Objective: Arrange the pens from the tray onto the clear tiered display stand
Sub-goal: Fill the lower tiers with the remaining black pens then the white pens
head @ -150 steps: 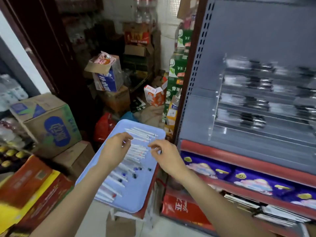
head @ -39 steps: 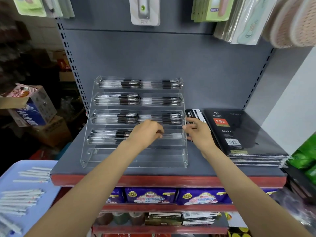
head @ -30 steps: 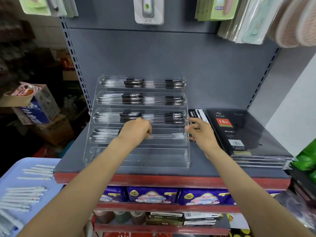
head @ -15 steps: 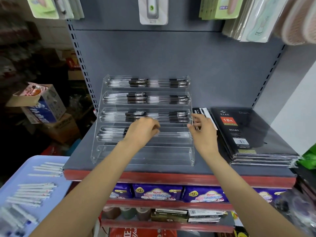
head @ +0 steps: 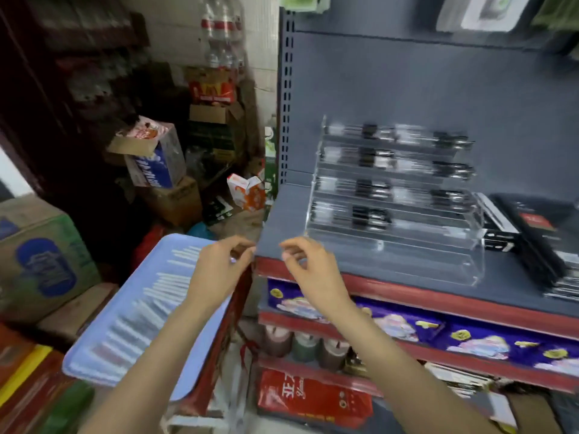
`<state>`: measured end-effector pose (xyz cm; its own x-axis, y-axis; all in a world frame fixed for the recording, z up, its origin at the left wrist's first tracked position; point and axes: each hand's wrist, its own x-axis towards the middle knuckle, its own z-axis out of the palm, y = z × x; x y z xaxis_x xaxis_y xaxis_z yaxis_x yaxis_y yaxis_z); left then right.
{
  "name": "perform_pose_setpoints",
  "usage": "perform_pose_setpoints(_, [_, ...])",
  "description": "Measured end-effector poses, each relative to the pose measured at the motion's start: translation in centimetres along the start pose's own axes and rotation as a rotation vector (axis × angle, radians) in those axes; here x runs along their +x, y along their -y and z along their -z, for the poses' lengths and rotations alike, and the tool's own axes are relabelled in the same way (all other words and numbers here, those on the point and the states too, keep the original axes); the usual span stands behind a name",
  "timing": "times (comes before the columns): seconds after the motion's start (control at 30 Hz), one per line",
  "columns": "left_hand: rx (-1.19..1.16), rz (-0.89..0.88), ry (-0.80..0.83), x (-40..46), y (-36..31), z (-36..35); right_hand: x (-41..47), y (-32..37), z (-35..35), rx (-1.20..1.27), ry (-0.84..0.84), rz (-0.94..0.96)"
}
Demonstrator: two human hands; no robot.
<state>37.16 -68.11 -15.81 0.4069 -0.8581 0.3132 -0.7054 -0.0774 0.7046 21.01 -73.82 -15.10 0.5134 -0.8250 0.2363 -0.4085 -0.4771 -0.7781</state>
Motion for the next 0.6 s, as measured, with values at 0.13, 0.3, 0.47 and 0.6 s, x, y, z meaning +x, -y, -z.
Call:
perform_pose_setpoints(0.13, [0.084, 0.204, 0.059, -3.9, 11.7, 5.9, -0.7, 2.1, -11.9, -0.002, 0.214, -0.051])
perform_pose_setpoints(0.3, [0.262, 0.356, 0.241, -7.7, 23.2, 10.3, -1.3, 2.2, -22.9, -0.132, 0.439, -0.156])
perform_pose_setpoints(0.47, [0.363, 0.221, 0.419, -8.4, 28.2, 10.9, -0.9, 1.7, -27.8, -0.432, 0.471, -0.218])
perform_pose_setpoints(0.6, [0.431, 0.067, 0.543, -8.1, 29.5, 10.2, -0.7, 1.6, -28.8, -0.585, 0.466, -0.228])
